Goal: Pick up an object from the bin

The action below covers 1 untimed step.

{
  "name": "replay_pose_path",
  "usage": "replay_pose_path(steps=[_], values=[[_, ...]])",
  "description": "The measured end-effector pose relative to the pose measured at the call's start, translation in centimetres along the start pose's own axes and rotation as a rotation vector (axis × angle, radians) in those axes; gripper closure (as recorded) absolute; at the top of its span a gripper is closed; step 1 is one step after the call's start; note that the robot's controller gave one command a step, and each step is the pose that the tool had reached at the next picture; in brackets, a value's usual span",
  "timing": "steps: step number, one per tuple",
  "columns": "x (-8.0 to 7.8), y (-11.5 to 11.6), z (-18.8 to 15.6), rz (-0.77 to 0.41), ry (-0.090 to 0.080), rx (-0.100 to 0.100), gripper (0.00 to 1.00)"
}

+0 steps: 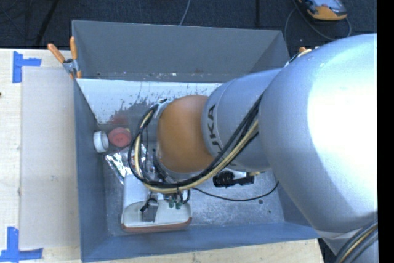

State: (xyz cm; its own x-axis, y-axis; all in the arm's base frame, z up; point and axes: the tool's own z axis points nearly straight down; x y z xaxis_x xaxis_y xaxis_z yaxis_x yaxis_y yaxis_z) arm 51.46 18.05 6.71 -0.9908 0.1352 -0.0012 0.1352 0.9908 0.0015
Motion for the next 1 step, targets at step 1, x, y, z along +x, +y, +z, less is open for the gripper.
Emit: replay_pose_path(steps=[1], values=[[-0.04,-0.02,0.0,0.005,0.001,0.0,0.0]])
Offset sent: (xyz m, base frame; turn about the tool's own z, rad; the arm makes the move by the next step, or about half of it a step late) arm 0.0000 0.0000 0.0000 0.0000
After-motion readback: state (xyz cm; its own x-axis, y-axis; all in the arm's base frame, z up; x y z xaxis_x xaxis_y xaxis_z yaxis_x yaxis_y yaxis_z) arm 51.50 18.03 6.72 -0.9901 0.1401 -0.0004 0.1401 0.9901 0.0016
